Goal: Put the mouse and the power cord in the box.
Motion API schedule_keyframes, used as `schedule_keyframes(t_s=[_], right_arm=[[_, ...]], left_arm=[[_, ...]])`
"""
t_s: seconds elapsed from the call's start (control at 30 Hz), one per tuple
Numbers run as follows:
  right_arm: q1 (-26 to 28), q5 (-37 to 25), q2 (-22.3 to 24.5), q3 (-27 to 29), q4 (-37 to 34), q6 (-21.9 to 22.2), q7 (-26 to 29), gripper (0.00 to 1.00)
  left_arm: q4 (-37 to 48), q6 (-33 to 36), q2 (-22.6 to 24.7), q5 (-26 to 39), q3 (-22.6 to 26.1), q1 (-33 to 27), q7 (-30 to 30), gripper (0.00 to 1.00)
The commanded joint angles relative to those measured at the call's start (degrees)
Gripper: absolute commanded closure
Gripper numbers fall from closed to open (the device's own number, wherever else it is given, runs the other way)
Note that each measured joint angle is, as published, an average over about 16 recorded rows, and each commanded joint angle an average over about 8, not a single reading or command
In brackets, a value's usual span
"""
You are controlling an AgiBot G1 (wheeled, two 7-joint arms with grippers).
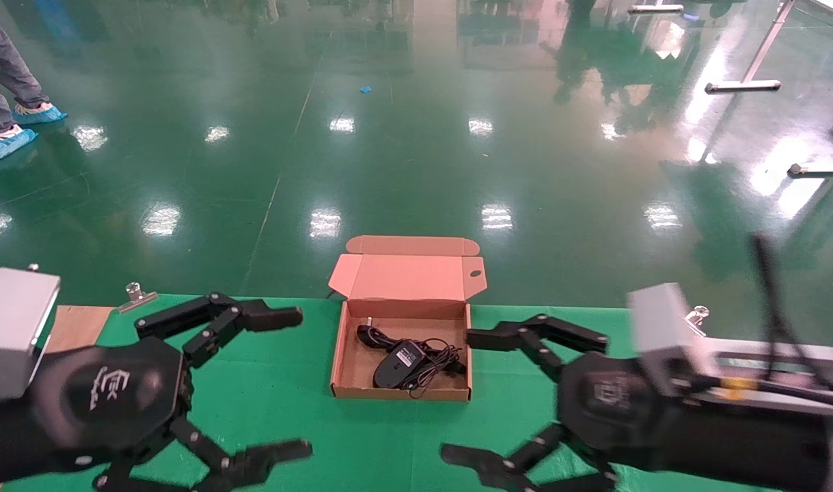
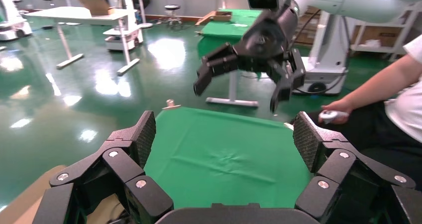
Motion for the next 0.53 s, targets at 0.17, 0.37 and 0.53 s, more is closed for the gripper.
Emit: schedule_keyframes(t_s=[0.17,0.37,0.53], right_arm=[[-3.3,4.0,4.0,6.5,3.4,-5.1,1.2,0.0],[-5.3,6.5,6.4,10.5,5.4,-8.2,1.8,0.0],[-5.6,6.8,6.8,11.0,5.7,-8.6,1.9,0.0]], left_arm=[[-4.9,0.5,-0.3,0.0,-2.2,1.8,-4.1,0.0],[-7.4,0.8,-0.4,-0.1,-3.2,2.5,-5.8,0.0],[-7.6,0.8,-0.4,-0.1,-3.3,2.6,-5.8,0.0]])
